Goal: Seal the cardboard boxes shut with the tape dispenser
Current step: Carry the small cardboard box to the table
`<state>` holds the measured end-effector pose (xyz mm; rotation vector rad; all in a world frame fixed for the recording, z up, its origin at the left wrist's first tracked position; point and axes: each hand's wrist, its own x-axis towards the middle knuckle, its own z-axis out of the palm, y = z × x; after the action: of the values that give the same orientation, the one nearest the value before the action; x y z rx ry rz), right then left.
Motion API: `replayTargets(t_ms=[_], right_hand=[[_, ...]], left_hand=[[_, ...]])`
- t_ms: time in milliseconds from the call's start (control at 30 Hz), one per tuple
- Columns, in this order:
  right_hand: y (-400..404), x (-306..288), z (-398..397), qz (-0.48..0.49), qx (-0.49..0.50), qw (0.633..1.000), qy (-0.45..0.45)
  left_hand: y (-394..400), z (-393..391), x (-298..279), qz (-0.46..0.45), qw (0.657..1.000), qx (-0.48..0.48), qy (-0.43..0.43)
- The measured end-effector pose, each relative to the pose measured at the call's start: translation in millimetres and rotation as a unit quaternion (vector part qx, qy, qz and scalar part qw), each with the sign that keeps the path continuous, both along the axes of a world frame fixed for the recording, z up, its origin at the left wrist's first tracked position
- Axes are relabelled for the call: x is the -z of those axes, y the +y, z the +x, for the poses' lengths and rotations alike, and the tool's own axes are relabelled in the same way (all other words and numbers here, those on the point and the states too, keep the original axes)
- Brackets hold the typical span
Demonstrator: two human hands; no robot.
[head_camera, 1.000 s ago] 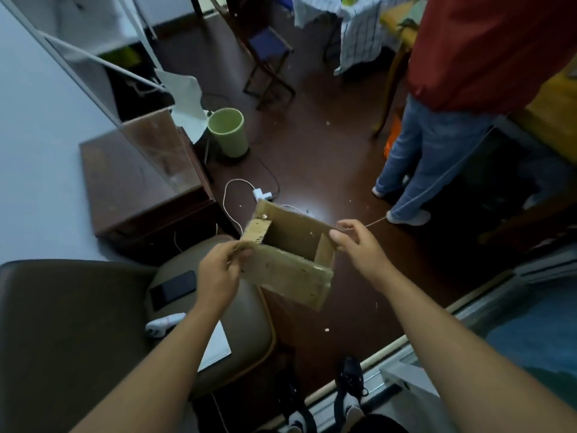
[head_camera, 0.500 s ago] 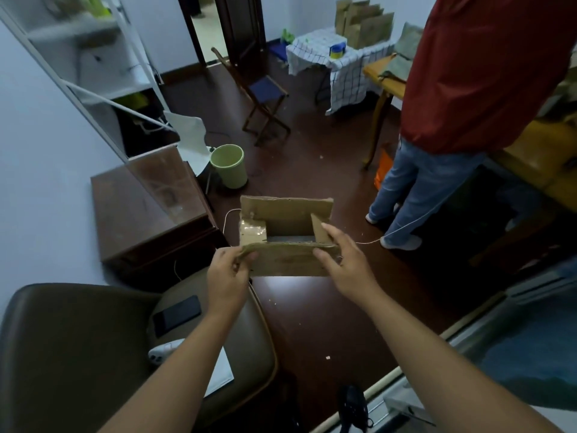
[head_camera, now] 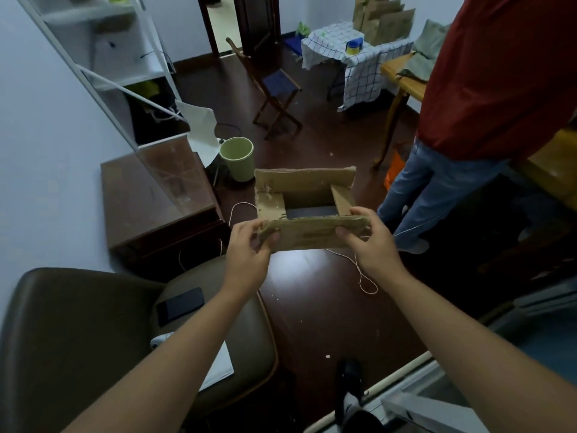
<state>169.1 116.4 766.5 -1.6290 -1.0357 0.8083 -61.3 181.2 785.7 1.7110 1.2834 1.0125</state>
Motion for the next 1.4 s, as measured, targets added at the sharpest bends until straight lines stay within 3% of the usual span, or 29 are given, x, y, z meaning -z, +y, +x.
replayTargets(t_ms=[367,567,800,1067,1400], right_hand=[[62,55,70,-0.006,-0.030,0.998,0.055],[96,71,114,-0.036,-0.082,0.996,0.000],[147,75,144,-0.032,-0.069,0.995,-0.065],[254,79,159,-0.048,-0.043,0.992,-0.111],[425,72,149,-0.072,-0.011,0.992,-0.102]], left_hand=[[53,86,50,-0.074,0.993,-0.062,0.074],[71,112,64,-0.115,0.988,-0.077,0.070],[123,136,60,-0.107,0.991,-0.062,0.052],[239,154,76,-0.112,0.993,-0.034,-0.012],[425,148,86,-0.128,0.991,-0.015,0.020]])
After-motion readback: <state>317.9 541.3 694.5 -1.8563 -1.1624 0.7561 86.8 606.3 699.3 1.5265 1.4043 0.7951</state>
